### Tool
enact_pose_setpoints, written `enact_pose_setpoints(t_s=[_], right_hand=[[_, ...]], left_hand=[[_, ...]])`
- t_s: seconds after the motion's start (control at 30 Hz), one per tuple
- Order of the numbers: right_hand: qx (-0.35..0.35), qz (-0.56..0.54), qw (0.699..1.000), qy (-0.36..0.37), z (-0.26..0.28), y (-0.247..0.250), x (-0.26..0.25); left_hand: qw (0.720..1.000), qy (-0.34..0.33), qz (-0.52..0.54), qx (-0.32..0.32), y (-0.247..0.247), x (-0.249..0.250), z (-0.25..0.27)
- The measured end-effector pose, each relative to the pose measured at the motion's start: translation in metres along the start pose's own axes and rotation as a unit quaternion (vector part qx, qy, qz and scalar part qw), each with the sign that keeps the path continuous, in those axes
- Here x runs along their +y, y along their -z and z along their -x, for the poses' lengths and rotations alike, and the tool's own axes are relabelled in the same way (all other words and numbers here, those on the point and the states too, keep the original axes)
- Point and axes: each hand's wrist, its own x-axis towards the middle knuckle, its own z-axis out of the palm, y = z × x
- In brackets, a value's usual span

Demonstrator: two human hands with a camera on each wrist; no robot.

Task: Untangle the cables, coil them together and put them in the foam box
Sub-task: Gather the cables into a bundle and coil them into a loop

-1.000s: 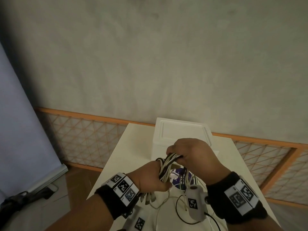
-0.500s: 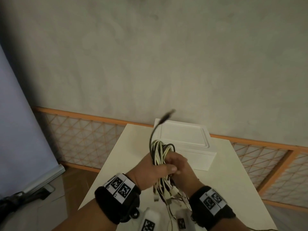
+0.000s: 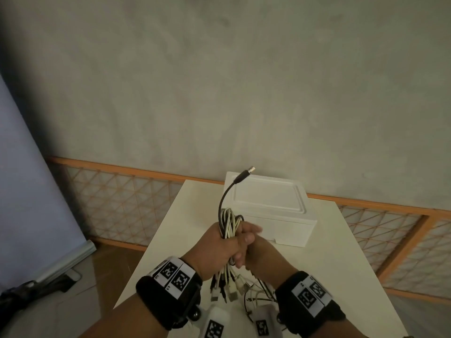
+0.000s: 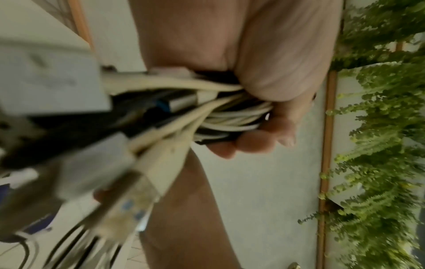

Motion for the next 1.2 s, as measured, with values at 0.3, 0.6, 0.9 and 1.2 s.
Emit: enact_pose_setpoints(t_s=[0.3,0.6,0.9,1.2], right_hand=[[0.376,0.283,0.814,0.341,0.008,0.018,-0.031],[0.142,0.295,0.917,0.229,-0.020,0.015,-0.005],[0.202,0.180,0.946,0.180,-0.032,0.019,0.001],[0.085,0.004,0.992,0.097,-0.019,0.000,-0.011]], left_hand=[[0.969,0.096,-0.216,0.077,0.023,-0.026,-0.009],[0.914,-0.058,-0.401,0.022,0.020,-0.019,-0.001],[0.981,0.089,-0.152,-0.081,0.023,-0.007,0.008],[0.972,0.084,0.026,-0.217,0.013,0.005,0.017]])
